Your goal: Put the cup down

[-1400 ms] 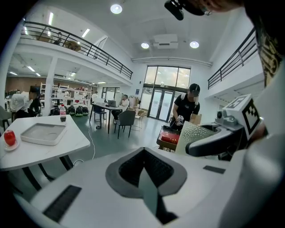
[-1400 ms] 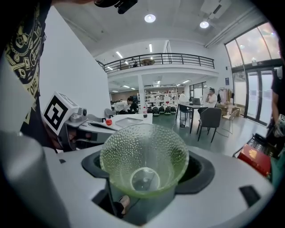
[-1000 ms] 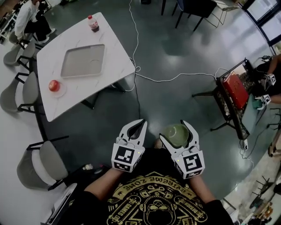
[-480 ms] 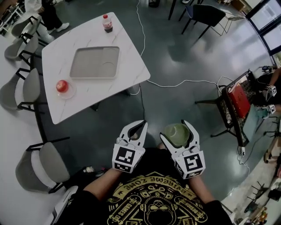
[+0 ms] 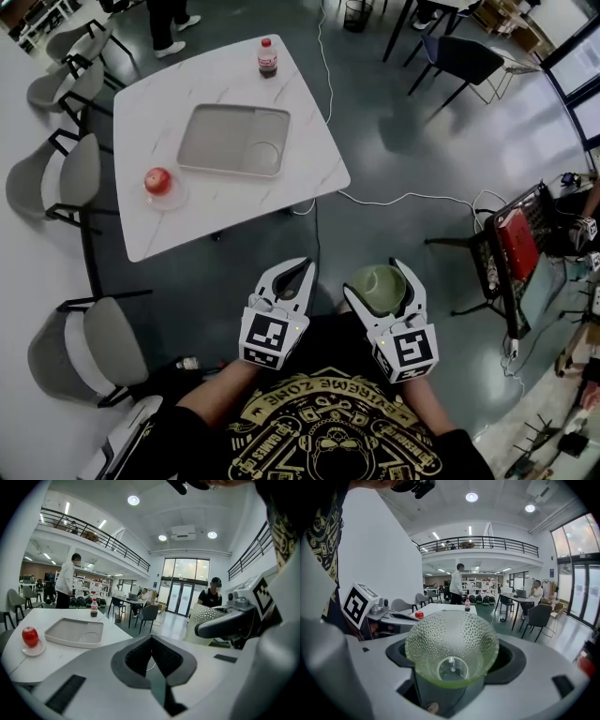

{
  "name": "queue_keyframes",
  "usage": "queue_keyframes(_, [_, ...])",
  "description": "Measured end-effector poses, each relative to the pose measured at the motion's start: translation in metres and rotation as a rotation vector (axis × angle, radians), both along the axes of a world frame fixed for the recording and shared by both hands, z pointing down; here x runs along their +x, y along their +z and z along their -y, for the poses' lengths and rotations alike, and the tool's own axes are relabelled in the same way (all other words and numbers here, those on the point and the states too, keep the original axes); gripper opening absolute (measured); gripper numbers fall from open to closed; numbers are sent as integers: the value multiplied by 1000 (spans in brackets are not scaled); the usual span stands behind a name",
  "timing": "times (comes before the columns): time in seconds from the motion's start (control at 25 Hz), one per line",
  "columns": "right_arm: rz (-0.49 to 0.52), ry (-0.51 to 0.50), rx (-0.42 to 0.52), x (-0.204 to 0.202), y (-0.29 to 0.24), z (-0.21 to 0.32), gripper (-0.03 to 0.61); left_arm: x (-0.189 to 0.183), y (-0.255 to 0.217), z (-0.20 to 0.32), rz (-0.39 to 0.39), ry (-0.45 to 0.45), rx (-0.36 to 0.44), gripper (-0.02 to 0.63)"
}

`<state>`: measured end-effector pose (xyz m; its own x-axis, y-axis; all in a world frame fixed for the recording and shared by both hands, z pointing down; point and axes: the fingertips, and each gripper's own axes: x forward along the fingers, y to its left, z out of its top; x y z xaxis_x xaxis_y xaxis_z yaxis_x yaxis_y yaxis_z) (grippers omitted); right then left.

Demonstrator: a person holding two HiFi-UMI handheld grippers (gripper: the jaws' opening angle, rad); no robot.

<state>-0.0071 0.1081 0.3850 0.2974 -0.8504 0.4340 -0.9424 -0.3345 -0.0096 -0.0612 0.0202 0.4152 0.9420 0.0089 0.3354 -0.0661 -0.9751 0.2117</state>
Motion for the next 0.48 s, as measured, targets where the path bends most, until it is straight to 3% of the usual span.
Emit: queue_keyframes(0.48, [52,-180,38,32,14,47,399,4,9,40,76,-199,30,2])
